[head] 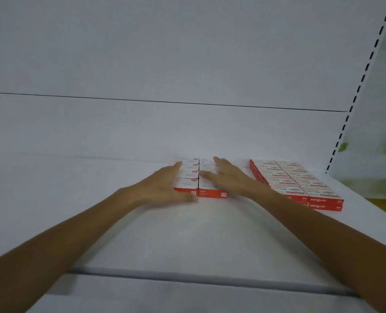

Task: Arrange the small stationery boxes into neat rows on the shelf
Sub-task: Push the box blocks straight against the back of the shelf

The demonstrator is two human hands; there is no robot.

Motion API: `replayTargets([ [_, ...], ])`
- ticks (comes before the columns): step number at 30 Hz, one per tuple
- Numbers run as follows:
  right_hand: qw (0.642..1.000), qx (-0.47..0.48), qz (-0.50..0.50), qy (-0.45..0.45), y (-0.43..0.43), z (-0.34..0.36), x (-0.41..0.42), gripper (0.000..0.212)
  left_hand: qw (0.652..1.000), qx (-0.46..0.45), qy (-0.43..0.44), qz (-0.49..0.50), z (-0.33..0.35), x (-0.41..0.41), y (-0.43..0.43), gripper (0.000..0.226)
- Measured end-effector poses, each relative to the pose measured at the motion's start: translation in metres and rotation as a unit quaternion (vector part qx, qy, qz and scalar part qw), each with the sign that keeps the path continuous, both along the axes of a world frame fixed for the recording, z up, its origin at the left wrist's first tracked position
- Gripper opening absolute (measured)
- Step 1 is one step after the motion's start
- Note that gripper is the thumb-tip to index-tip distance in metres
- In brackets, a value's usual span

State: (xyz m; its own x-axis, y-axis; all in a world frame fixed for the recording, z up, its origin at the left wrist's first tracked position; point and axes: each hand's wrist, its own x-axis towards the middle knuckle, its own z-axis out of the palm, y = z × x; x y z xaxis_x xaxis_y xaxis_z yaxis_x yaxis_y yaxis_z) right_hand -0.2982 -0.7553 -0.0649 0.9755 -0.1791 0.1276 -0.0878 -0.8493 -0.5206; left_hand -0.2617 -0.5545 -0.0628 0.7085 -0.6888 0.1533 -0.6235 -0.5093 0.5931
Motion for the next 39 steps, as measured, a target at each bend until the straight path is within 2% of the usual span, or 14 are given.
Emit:
replayTargets([
  [1, 0.999, -0.042, 0.015, -0.006, 0.004, -0.002, -0.010, 0.090, 1.000, 0.002, -0.022, -0.002, -0.005, -0.003, 0.001, 0.085],
  [3, 0.996, -0.080, 0.035, -0.010, 0.011, -0.007, -0.028, 0.101, 1.000, 0.008, -0.023, 0.003, -0.012, -0.007, -0.002, 0.071],
  [5, 0.997, -0.065, 0.041, 0.000, 0.013, -0.013, -0.039, 0.093, 0.999, 0.032, -0.013, 0.024, -0.018, -0.008, -0.008, 0.069],
  [9, 0.997, -0.066, 0.049, 0.014, 0.017, -0.017, -0.046, 0.070, 0.991, 0.093, -0.051, 0.082, -0.022, -0.008, -0.014, 0.064],
  [15, 0.992, -0.123, 0.006, 0.030, 0.023, -0.017, -0.043, 0.069, 0.989, 0.094, -0.049, 0.106, -0.013, -0.013, -0.017, 0.068],
  [18, 0.992, -0.118, 0.003, 0.044, 0.023, -0.014, -0.047, 0.077, 0.988, 0.102, -0.032, 0.115, -0.009, -0.017, -0.017, 0.070],
  [21, 0.992, -0.128, 0.017, 0.011, 0.022, -0.004, -0.056, 0.085, 0.982, 0.117, -0.051, 0.140, -0.005, -0.022, -0.020, 0.085],
  [23, 0.988, -0.151, 0.025, -0.019, 0.017, 0.003, -0.066, 0.085, 0.981, 0.090, -0.085, 0.152, -0.001, -0.030, -0.025, 0.085],
  [26, 0.983, -0.175, 0.021, -0.040, 0.000, 0.012, -0.083, 0.077, 0.979, 0.041, -0.151, 0.127, 0.003, -0.045, -0.034, 0.074],
  [29, 0.986, -0.157, -0.011, -0.048, -0.019, 0.022, -0.100, 0.071, 0.980, 0.018, -0.181, 0.079, 0.005, -0.063, -0.045, 0.069],
  [36, 0.987, -0.132, -0.078, -0.050, -0.067, 0.020, -0.148, 0.065, 0.986, -0.056, -0.155, -0.010, -0.005, -0.115, -0.100, 0.058],
  [39, 0.985, -0.128, -0.094, -0.063, -0.085, 0.021, -0.157, 0.055, 0.983, -0.077, -0.160, -0.040, 0.002, -0.128, -0.124, 0.056],
])
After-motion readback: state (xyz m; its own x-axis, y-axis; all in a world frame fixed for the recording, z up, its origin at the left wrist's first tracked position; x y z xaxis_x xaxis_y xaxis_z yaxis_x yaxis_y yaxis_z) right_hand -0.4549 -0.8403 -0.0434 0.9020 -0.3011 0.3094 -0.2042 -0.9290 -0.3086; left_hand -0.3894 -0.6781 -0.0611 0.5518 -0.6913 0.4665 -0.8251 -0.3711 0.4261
